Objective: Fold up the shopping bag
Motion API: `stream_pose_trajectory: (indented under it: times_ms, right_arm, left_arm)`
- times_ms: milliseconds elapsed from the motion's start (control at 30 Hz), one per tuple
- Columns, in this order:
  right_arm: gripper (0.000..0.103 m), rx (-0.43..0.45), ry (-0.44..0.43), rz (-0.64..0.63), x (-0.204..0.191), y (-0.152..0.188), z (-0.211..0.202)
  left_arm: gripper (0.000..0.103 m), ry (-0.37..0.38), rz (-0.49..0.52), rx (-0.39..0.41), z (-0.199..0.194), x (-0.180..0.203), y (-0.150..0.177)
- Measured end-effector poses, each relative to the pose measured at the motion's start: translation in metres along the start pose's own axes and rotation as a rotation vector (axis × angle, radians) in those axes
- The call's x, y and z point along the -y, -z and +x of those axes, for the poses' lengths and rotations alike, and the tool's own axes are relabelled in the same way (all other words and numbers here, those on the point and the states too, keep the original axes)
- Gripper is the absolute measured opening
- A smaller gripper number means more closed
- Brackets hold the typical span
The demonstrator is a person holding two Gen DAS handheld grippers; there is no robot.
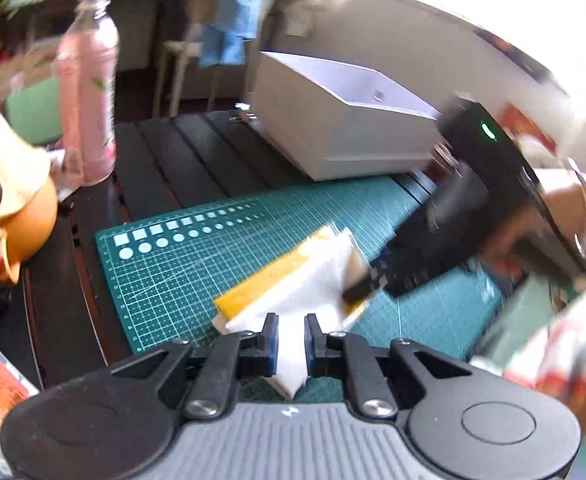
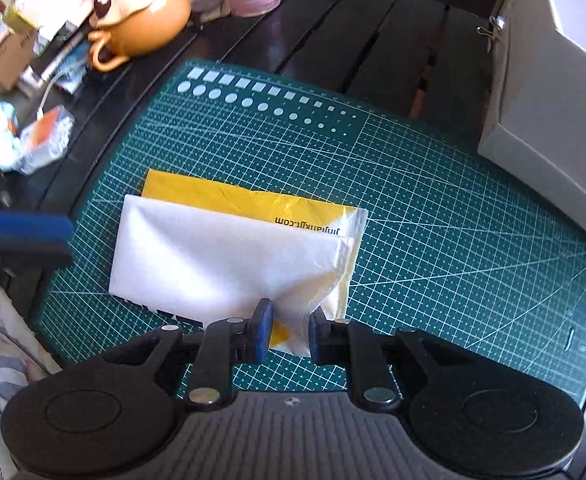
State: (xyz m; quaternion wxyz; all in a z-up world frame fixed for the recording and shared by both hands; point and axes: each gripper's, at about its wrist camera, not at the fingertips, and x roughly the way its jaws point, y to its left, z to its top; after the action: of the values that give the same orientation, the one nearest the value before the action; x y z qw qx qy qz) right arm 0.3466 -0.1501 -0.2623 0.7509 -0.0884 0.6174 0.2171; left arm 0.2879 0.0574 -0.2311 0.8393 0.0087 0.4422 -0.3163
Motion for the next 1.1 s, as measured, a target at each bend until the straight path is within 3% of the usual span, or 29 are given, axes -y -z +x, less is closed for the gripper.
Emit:
stream_pose_trajectory:
  times_ms: [133,300,367,400,500,633,733,800,833,933,1033,1100]
  right_arm:
    - [0.016,0.005,-0.015,0.019,0.007,0.001,0.000]
    - [0.017,0.022,-0.022,0.020,0.010,0.004,-0.001]
    - [0.022,0.030,-0.034,0.019,0.011,0.004,-0.003]
    - [0.032,0.033,-0.041,0.018,0.011,0.005,-0.004]
    - [0.043,0.114,-0.135,0.130,0.031,0.009,-0.017]
    - [0.045,0.420,-0.149,0.357,0.058,0.036,-0.057]
    - [0.035,0.465,-0.152,0.306,0.042,0.044,-0.066]
    - [0.017,0.417,-0.205,0.257,0.026,0.040,-0.055]
    - [0.015,0.391,-0.232,0.234,0.017,0.038,-0.048]
    - [0.007,0.340,-0.183,0.200,0.005,0.031,-0.027]
    - [0.006,0.291,-0.179,0.175,-0.001,0.027,-0.007]
    - [0.004,0.285,-0.171,0.136,-0.005,0.030,-0.008]
  left_arm:
    - [0.011,-0.054,-0.077,-0.126,0.043,0.002,-0.006]
    - [0.009,-0.116,-0.113,-0.168,0.061,0.005,-0.008]
    - [0.007,-0.152,-0.087,-0.171,0.066,0.010,-0.006]
    - [0.008,-0.161,-0.074,-0.171,0.066,0.011,-0.006]
    - [0.008,-0.160,-0.074,-0.169,0.066,0.010,-0.005]
    - [0.007,-0.102,-0.161,-0.179,0.062,-0.009,-0.008]
    - [0.007,-0.081,-0.194,-0.181,0.061,-0.015,-0.009]
    - [0.007,-0.077,-0.204,-0.182,0.060,-0.015,-0.009]
    - [0.007,-0.078,-0.204,-0.182,0.059,-0.014,-0.009]
    - [0.007,-0.081,-0.195,-0.180,0.057,-0.012,-0.009]
    - [0.007,-0.053,-0.197,-0.176,0.052,-0.014,-0.008]
    - [0.010,-0.062,-0.186,-0.131,0.042,-0.016,-0.011]
